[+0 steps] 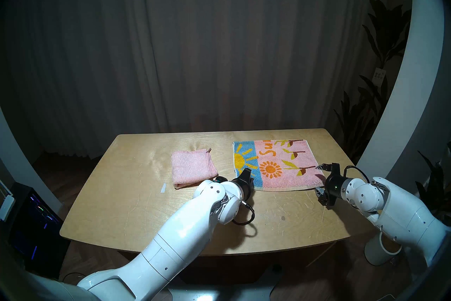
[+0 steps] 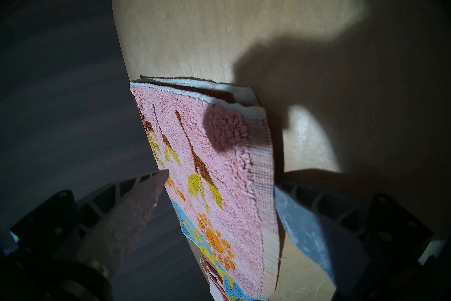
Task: Fold each towel twice and stack them on table
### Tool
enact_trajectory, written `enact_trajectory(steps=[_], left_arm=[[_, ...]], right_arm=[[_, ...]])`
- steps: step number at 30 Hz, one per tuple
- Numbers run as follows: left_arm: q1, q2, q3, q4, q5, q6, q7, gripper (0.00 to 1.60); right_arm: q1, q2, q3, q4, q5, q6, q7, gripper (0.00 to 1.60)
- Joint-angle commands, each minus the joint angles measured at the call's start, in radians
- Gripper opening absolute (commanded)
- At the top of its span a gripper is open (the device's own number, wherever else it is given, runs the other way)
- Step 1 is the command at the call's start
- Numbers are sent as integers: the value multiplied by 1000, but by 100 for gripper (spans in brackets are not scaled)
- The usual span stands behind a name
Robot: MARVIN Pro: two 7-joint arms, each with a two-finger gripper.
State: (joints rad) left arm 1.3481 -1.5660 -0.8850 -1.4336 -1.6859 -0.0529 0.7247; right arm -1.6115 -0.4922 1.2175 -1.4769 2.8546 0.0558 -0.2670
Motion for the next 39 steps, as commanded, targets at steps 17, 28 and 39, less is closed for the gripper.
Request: enact_trajectory(steps=[17, 28, 39], left_arm=[[62, 69, 8, -155, 8, 13, 80, 0], [90, 101, -7, -228, 1, 23, 105, 0], [158, 167, -18, -401, -61, 82, 170, 0]], right_arm=[[9, 4, 3, -13, 4, 4, -12, 0], [-61, 71, 33, -90, 25, -2, -3, 0], [-193, 185, 98, -182, 25, -19, 30, 0]])
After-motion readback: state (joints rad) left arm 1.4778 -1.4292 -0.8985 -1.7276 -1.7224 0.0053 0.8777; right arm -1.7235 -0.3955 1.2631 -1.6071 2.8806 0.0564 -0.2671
